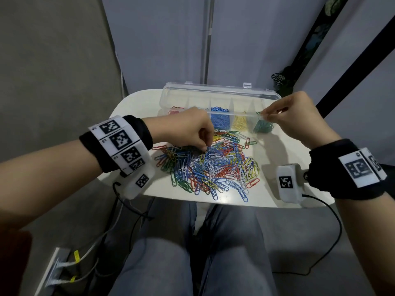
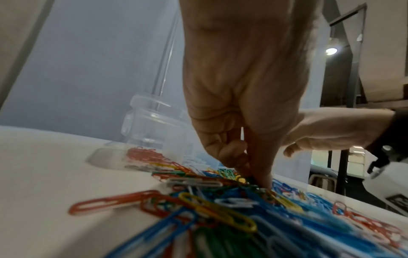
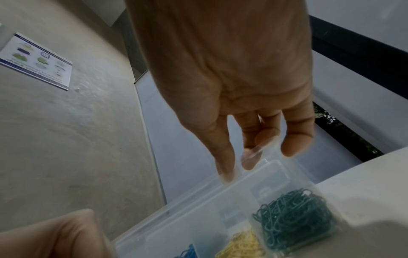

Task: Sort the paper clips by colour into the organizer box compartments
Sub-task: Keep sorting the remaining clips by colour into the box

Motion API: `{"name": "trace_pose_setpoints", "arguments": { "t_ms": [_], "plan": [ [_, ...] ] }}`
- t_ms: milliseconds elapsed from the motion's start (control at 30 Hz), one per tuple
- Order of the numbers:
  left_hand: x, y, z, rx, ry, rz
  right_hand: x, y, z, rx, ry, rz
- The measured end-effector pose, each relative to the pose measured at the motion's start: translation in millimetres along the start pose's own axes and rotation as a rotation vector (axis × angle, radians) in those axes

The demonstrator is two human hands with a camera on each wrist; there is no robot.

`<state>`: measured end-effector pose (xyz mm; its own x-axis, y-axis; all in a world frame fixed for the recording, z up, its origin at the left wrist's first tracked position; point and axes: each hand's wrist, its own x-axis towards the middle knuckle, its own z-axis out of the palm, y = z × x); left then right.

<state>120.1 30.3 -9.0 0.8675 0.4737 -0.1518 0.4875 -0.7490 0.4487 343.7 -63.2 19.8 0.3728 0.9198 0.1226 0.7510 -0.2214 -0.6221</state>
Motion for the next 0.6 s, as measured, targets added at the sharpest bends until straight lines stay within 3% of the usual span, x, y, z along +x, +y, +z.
{"name": "trace_pose_setpoints", "arguments": {
  "t_ms": [233,333,467,600],
  "plan": [
    [-10.0,-8.3,-10.5,-0.495,0.034,-0.113,1.5,2.5,2.1,0.012,-0.005,-0.003],
    [-10.8,-8.9,-14.4,-0.607,0.019,-0.164,3.0,3.8,2.1,0.018,-0.004,-0.001],
    [-10.5,-8.6,-17.1,-0.614,0.004,-0.192,4.2,5.2,1.9,0.031,-0.008,0.002],
    [-8.9,-5.1,-14.0,-0.440,0.051,-0.127,3.6,4.6,2.9,0.032,-0.004,0.001]
  ]
}}
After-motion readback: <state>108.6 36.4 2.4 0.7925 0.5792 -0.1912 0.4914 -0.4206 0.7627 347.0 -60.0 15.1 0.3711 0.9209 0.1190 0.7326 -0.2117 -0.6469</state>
